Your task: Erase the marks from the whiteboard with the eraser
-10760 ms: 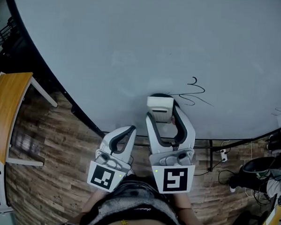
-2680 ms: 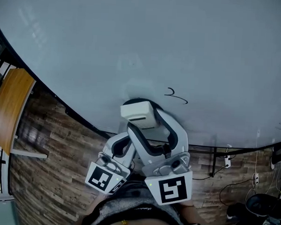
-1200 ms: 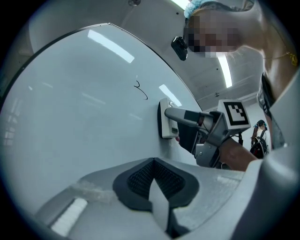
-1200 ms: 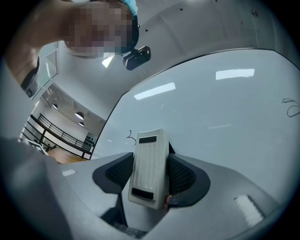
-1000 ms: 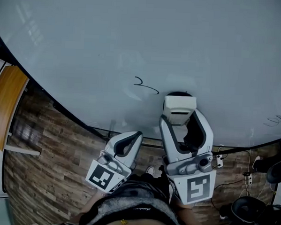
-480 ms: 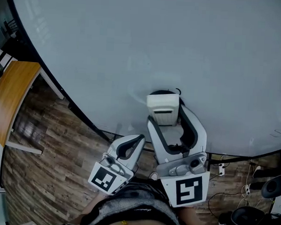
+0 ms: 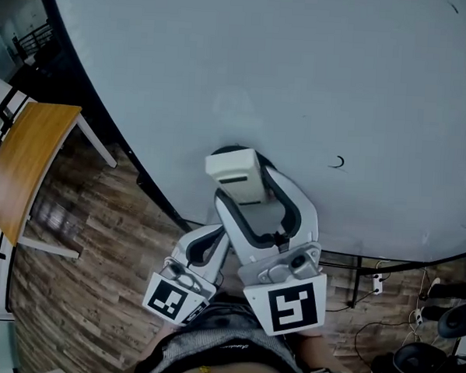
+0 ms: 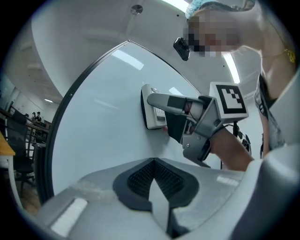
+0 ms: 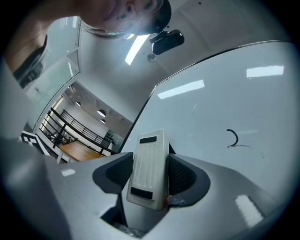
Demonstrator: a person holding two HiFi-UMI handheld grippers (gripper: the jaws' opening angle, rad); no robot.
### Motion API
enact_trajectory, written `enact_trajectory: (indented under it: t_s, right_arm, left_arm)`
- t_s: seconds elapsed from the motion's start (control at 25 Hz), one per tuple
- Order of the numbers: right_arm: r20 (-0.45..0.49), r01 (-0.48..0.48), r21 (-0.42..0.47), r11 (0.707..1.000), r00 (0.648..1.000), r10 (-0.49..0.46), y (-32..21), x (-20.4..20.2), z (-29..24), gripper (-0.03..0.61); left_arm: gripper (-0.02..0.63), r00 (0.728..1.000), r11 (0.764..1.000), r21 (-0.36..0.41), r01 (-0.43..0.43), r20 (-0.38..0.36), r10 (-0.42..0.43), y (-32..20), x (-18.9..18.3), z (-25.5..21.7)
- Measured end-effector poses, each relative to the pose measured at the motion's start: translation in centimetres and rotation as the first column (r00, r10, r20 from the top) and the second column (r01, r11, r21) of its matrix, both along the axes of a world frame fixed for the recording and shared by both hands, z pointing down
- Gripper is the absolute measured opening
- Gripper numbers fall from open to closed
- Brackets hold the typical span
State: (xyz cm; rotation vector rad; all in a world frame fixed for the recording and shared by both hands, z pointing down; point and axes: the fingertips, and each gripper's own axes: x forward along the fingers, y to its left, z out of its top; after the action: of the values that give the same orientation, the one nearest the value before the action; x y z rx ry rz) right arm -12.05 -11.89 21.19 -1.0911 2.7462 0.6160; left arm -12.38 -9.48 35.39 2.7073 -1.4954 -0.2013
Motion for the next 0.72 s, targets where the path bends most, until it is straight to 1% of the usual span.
enact_trajectory:
  t_s: [0.12,0.24,0.44,0.52,0.72]
  right_arm:
    - [0.023,0.006,-0.002,1.000,1.000,-0.006,0.1,-0.5,-0.4,0.241]
    - [0.038,0.011,-0.006,1.000,0.999,-0.010,0.2,-0.2,-0.6,0.241]
    - [0.043,-0.010,-0.005,1.000,0.999,0.011,0.1,1.8,-0.7,0.241]
    - [0.036,-0.017,-0.003,1.000,0.999,0.017,0.0,2.9,-0.8,0.241]
    - [0.016,-0.028,0.000,1.000,0.999,0.028,0.1,4.5,-1.0,0.241]
  left_arm:
    - [-0.002,1.000,1.000,0.008,-0.005,0.009,0.005,0.1,-0.9,-0.1]
    - [-0.002,1.000,1.000,-0.001,-0.023,0.001,0.023,0.1,-0.5,-0.3]
    - [-0.002,0.997,0.997,0.013,-0.076,0.020,0.076,-0.1,2.1,-0.4]
    - [-0.002,0.996,0.996,0.007,-0.093,0.017,0.093,-0.1,3.4,-0.3]
    - [-0.002,0.993,0.993,0.005,-0.117,0.005,0.117,-0.2,5.2,-0.5]
